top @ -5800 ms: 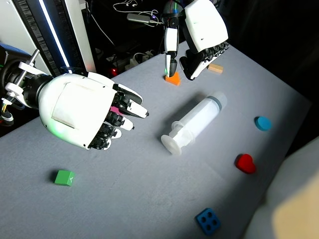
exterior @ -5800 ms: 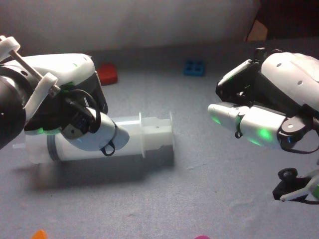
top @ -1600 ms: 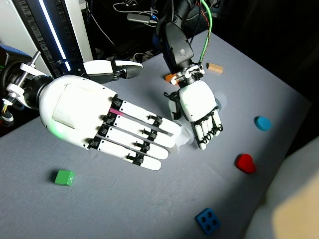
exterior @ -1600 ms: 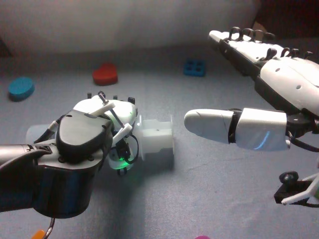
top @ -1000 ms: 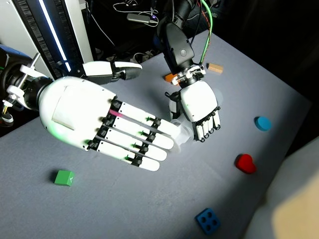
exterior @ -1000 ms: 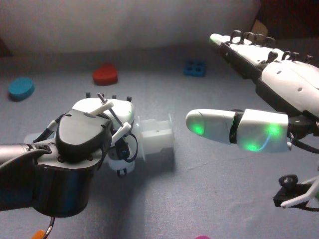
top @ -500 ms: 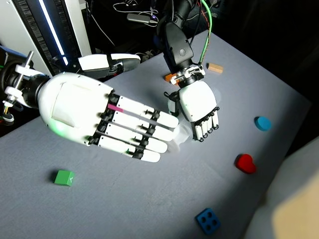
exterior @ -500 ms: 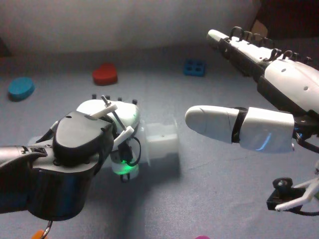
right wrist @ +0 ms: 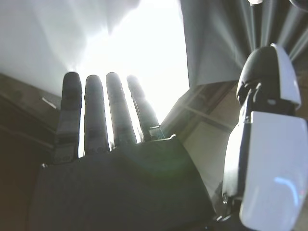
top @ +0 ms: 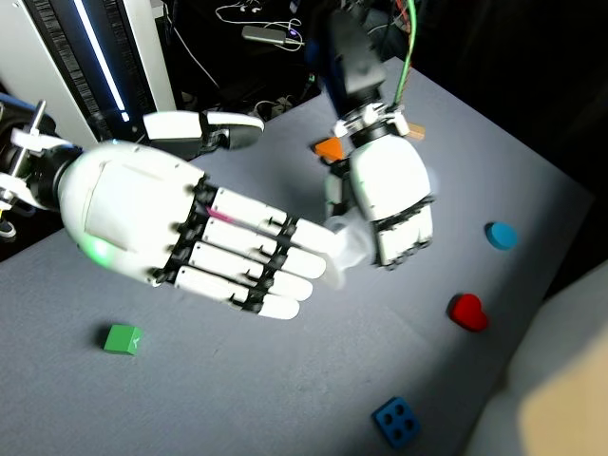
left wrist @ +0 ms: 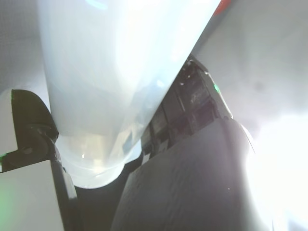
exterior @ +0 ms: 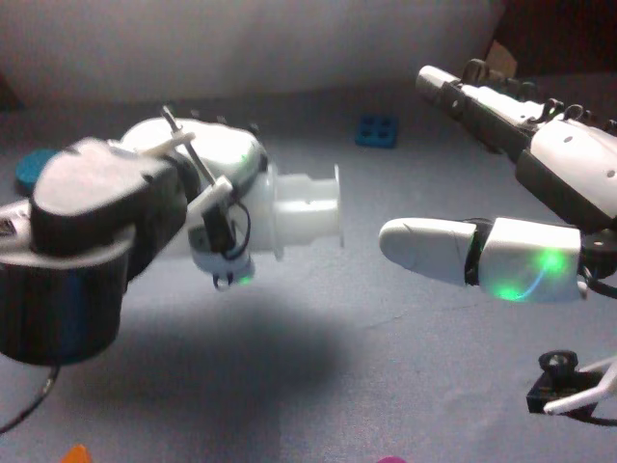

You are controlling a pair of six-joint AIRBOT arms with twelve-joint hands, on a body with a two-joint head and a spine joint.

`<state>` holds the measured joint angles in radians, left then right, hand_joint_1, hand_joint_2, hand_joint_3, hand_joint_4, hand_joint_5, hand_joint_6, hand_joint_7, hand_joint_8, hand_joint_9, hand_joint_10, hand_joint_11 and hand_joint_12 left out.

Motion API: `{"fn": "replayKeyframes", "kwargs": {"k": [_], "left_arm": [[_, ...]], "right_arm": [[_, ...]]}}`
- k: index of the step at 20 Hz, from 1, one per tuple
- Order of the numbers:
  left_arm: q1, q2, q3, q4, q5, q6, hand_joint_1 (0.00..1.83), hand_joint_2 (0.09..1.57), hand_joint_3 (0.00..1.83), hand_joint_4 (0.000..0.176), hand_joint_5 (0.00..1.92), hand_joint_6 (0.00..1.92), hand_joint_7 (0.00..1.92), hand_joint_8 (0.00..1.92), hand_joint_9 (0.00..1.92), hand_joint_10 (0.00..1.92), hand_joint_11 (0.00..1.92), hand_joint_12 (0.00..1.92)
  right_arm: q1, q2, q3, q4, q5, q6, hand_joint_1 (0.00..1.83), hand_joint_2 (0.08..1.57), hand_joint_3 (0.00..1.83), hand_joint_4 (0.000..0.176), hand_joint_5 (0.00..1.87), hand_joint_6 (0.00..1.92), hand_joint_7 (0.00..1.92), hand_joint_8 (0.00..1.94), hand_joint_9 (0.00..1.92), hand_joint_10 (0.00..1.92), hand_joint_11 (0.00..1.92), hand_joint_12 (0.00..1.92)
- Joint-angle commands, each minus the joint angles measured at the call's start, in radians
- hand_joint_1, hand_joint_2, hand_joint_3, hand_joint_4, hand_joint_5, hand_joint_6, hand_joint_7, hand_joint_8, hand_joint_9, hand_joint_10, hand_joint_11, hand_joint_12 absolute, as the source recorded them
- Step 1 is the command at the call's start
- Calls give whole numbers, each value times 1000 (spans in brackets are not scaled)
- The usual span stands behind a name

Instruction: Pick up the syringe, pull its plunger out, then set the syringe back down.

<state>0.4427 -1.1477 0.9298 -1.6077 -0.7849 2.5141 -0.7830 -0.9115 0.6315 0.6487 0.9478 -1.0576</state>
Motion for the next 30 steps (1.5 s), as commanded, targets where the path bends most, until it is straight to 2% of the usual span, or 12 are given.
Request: {"fn": "replayKeyframes", "kwargs": {"k": [1,4,5,7,10,12,16,19,21,23,26,30], "left_arm": [[-32,9,-9,83,-9,29,1330,1237,0,0,767,1336,730,1319,623,1567,443,1497],[-83,28,-18,83,23,87,1331,1236,0,0,775,1309,726,1333,622,1572,439,1495],[-92,33,-21,83,26,94,1331,1236,0,0,771,1308,730,1333,625,1571,437,1494],[-114,46,-32,83,32,107,1331,1235,0,0,775,1304,728,1334,625,1571,435,1494],[-137,62,-53,83,46,135,1330,1236,0,0,790,1291,714,1338,619,1578,437,1497],[-144,67,-61,82,46,135,1331,1236,0,0,786,1287,720,1343,619,1578,437,1499],[-172,74,-67,83,53,155,1334,1233,0,0,758,1272,754,1352,628,1573,408,1519],[-192,79,-72,83,72,230,1335,1233,0,0,750,1297,759,1338,629,1568,409,1518],[-191,80,-74,83,74,250,1333,1236,1,0,744,1321,747,1336,632,1572,414,1517],[-185,80,-76,83,70,253,1332,1237,1,0,739,1319,744,1341,634,1577,424,1520],[-176,80,-78,83,59,251,1330,1242,1,0,717,1360,735,1346,636,1579,416,1523],[-158,80,-78,83,10,245,1330,1243,0,0,731,1353,723,1351,632,1582,431,1533]], "right_arm": [[7,6,-1,-58,94,50,441,903,3,0,88,5,125,4,140,7,0,445],[8,21,-3,-91,84,218,571,919,5,0,73,0,116,1,120,0,0,438],[7,21,-4,-91,90,240,684,932,6,0,58,0,88,0,91,0,0,370],[4,21,-3,-91,134,318,872,926,0,0,60,2,88,3,81,1,0,317],[-12,4,20,-91,240,439,1013,945,3,0,127,9,176,12,145,10,0,426],[-13,-18,56,-91,243,445,1060,947,1,0,169,9,231,10,188,11,0,515],[-10,-62,114,-91,225,454,1125,961,5,0,204,15,249,9,221,17,0,522],[0,-87,136,-97,221,502,1121,961,4,0,209,13,257,10,243,22,0,521],[5,-95,147,-100,181,530,1123,962,4,0,210,12,258,9,247,22,0,523],[10,-119,167,-120,187,551,1093,956,0,0,219,8,267,7,252,14,0,550],[27,-198,244,-147,259,537,1077,952,0,0,223,8,273,8,256,13,0,552],[36,-220,277,-147,207,529,1081,953,0,0,233,5,285,3,265,6,0,553]]}}
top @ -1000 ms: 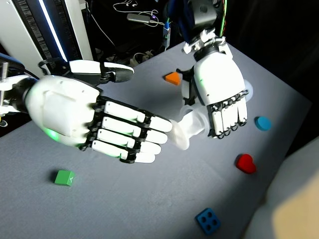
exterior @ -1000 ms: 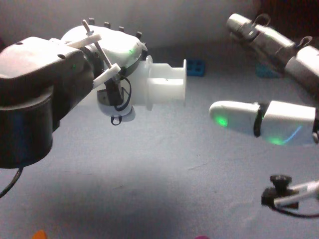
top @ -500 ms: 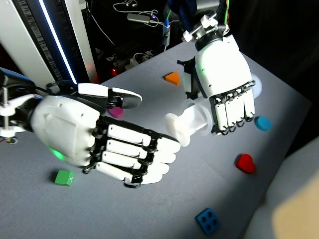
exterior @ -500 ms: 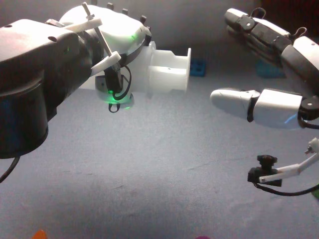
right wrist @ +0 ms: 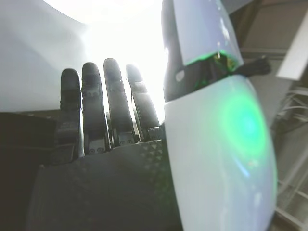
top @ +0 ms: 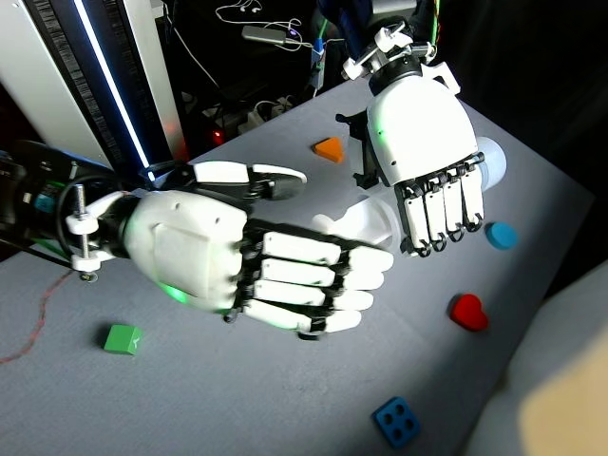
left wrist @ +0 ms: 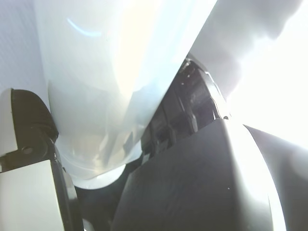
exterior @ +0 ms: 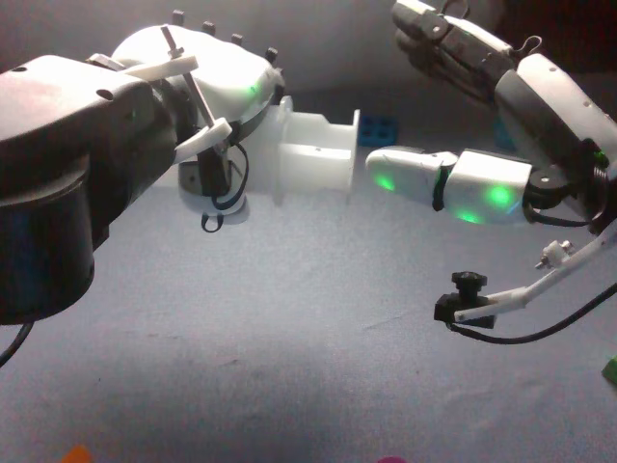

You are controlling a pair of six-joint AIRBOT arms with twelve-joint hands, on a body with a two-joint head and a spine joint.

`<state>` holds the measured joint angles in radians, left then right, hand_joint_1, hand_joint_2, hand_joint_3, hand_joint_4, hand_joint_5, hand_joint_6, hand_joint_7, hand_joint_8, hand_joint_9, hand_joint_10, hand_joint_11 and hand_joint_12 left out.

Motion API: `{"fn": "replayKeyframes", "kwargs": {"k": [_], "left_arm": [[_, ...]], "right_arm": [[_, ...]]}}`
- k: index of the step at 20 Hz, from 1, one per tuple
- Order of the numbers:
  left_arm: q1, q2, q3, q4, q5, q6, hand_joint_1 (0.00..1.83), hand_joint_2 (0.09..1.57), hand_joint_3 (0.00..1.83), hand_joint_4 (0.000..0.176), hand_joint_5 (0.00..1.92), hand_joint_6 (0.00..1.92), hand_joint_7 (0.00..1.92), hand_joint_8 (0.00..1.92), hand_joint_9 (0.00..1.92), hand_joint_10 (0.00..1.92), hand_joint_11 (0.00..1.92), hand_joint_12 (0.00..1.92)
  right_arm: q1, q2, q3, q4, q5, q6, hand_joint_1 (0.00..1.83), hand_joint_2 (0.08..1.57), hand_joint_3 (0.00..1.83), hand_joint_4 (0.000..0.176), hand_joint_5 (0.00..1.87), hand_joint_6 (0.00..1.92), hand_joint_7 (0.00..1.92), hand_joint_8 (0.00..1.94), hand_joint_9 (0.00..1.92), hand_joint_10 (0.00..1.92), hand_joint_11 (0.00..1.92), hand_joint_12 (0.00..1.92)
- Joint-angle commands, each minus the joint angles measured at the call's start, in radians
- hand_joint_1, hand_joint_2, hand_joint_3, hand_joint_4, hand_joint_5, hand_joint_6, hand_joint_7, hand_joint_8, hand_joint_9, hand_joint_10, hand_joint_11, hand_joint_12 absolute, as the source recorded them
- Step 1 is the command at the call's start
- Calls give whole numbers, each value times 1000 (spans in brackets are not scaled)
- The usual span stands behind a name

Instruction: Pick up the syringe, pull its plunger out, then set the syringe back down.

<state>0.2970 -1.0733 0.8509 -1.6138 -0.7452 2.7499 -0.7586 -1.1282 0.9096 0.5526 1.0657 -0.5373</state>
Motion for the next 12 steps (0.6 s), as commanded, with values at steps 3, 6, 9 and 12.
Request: {"fn": "replayKeyframes", "kwargs": {"k": [3,6,9,12], "left_arm": [[-5,5,2,88,-32,4,1332,1239,0,0,738,1322,739,1347,634,1582,432,1522],[-4,5,3,88,-34,4,1331,1241,1,0,735,1317,715,1374,643,1585,437,1520],[-6,5,5,88,-35,8,1330,1242,0,0,735,1324,710,1375,644,1584,433,1519],[-8,5,5,88,-44,10,1330,1243,0,0,735,1332,709,1371,643,1582,432,1519]], "right_arm": [[9,1,1,-51,27,13,1072,952,0,0,251,8,305,8,283,9,0,570],[23,1,19,-51,-50,36,1064,950,0,0,249,4,316,7,296,10,0,549],[27,-4,42,-51,-112,55,1063,949,0,0,263,5,326,5,284,1,0,566],[26,-28,67,-44,-115,61,1067,951,0,0,263,3,317,0,274,0,0,561]]}}
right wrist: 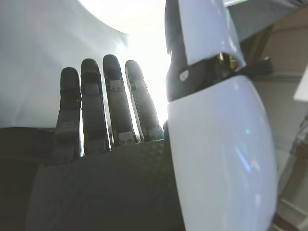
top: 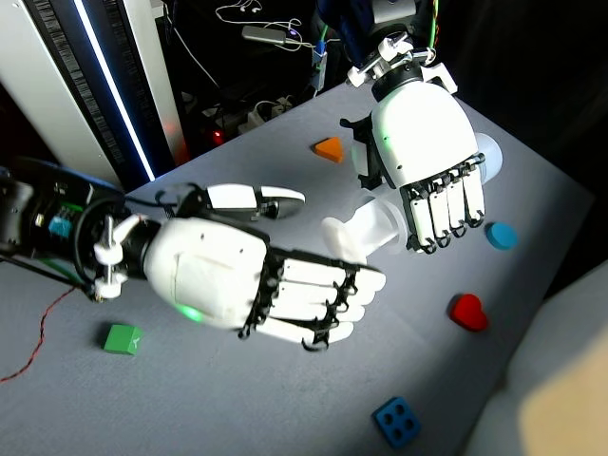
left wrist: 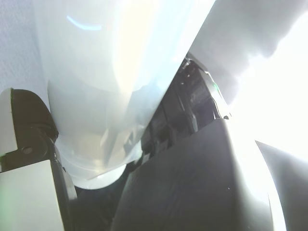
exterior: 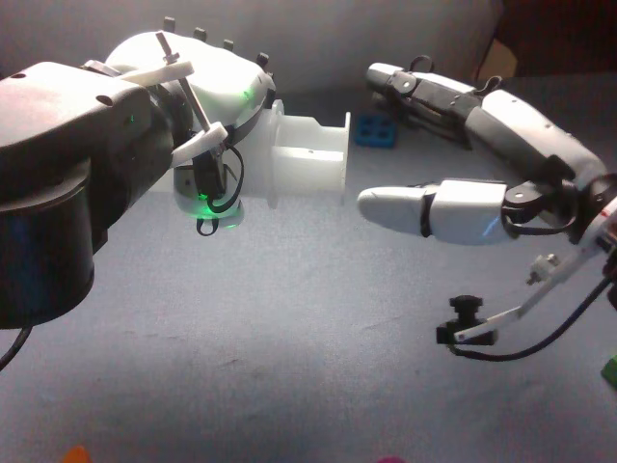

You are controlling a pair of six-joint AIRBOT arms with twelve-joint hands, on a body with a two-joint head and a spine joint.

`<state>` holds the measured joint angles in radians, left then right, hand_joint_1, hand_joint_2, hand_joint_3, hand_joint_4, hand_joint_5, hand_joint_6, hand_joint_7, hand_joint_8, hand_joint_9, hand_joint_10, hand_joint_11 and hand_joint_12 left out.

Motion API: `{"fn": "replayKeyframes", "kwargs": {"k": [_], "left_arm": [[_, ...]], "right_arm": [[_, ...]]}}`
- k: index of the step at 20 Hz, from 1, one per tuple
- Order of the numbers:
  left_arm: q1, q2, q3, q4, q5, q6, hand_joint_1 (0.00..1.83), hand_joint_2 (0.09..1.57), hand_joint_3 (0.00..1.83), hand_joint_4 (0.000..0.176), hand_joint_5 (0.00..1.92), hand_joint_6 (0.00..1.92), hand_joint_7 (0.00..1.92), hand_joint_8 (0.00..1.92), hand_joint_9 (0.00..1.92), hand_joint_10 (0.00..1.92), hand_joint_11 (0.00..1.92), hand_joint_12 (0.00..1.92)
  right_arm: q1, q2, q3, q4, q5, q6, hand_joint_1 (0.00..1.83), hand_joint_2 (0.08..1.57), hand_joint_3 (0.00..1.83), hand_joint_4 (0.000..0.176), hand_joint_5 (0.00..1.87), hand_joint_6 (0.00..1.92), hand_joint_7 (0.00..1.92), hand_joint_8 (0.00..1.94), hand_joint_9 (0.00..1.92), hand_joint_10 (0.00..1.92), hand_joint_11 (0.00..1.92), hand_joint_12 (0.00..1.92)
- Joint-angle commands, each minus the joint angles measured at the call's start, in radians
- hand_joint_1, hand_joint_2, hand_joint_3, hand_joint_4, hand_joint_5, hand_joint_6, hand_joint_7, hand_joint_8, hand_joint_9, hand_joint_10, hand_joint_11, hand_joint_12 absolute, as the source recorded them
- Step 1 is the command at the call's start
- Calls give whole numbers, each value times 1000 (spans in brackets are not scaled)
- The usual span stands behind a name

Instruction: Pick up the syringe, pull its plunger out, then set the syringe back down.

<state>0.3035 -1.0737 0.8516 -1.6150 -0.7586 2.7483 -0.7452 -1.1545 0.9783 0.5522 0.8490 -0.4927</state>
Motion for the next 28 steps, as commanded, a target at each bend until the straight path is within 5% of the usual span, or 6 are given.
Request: {"fn": "replayKeyframes", "kwargs": {"k": [1,7,18,28], "left_arm": [[-16,5,5,89,-31,11,1330,1243,0,0,730,1333,713,1371,644,1582,432,1519],[-17,3,9,89,-31,11,1331,1244,0,0,709,1346,732,1364,641,1586,429,1522],[-17,2,11,89,-31,8,1331,1244,0,0,707,1356,727,1366,645,1582,431,1524],[-13,3,8,89,-31,8,1333,1241,0,0,712,1339,747,1357,637,1584,446,1524]], "right_arm": [[18,-9,2,-30,99,9,1069,952,1,0,263,3,316,0,273,0,0,559],[35,-74,38,-12,115,-28,1067,952,0,0,264,1,332,6,295,10,0,588],[89,-123,120,-43,-19,166,1076,954,0,0,267,1,335,1,300,4,0,627],[115,-149,193,-92,-56,221,1087,957,1,0,275,2,360,7,311,6,0,626]]}}
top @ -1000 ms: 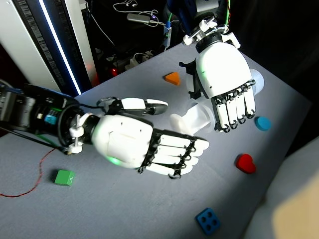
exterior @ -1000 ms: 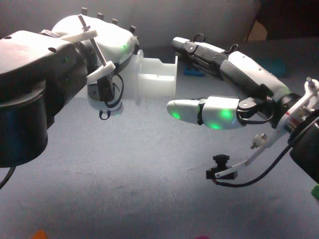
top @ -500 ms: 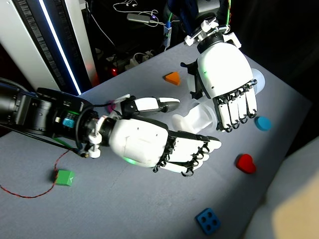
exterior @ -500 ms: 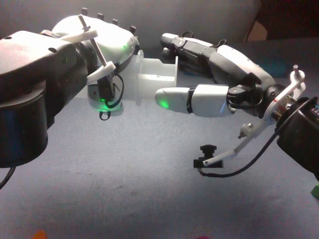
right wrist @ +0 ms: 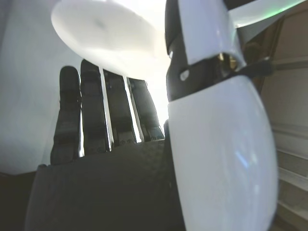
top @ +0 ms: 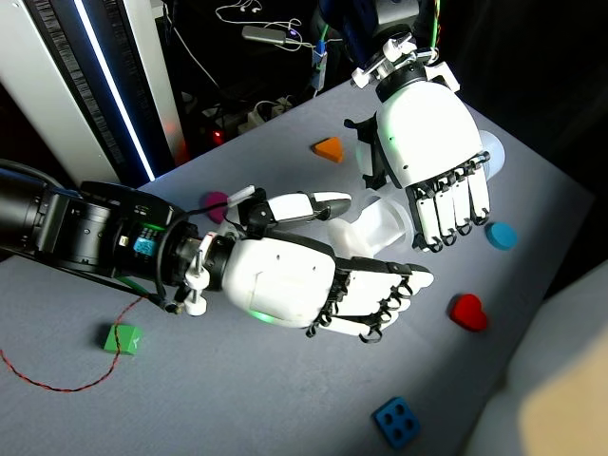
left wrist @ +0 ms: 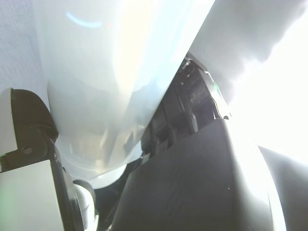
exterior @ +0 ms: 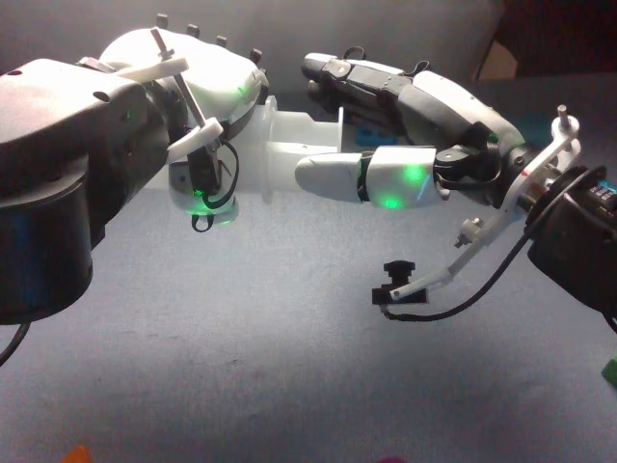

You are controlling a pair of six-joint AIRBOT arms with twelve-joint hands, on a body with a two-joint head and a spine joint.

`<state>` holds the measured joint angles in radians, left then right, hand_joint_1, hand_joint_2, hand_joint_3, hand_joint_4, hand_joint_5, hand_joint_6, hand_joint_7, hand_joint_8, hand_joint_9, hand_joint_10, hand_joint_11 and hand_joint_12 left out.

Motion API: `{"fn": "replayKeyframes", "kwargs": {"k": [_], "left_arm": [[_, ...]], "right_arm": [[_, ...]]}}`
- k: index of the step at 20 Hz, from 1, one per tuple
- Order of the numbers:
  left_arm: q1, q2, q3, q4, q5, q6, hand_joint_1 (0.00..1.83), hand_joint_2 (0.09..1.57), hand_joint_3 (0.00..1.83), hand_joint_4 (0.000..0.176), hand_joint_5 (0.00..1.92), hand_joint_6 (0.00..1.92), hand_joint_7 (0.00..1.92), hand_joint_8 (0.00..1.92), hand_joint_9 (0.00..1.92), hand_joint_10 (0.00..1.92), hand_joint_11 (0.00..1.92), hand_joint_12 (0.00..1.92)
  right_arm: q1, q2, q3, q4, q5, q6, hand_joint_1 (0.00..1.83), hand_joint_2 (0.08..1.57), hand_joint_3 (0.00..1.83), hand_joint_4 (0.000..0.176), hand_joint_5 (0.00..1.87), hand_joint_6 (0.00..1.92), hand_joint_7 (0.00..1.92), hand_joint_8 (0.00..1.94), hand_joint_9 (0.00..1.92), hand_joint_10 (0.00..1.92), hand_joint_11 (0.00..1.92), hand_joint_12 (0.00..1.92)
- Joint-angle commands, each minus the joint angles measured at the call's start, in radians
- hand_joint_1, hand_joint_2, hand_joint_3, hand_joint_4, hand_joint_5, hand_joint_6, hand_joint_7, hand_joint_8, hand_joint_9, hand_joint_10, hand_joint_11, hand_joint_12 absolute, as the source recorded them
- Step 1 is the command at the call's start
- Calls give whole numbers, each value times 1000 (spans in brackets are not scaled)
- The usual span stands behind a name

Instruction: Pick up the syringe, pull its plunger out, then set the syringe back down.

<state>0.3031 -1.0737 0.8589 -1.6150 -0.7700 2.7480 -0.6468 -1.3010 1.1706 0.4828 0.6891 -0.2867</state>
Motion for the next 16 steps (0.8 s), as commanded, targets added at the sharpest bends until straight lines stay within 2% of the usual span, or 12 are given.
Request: {"fn": "replayKeyframes", "kwargs": {"k": [1,9,12,16], "left_arm": [[-13,3,1,89,-19,8,1333,1240,0,0,719,1334,746,1359,635,1582,445,1523],[-9,3,-5,89,-19,8,1334,1240,0,0,683,1368,769,1335,647,1572,450,1520],[-7,3,-4,89,-19,8,1333,1242,0,0,690,1364,753,1344,648,1577,447,1520],[-9,4,-1,89,-19,8,1333,1243,0,0,699,1367,749,1348,640,1582,445,1524]], "right_arm": [[17,-4,3,-27,101,17,1088,958,1,0,274,2,360,7,311,6,0,625],[19,-19,14,-29,114,7,1108,953,0,0,303,4,379,0,303,0,0,645],[21,-21,16,-29,114,-2,1102,954,0,0,311,4,424,7,327,5,0,788],[17,-19,16,-30,124,-13,1125,958,1,0,324,5,415,1,332,4,0,815]]}}
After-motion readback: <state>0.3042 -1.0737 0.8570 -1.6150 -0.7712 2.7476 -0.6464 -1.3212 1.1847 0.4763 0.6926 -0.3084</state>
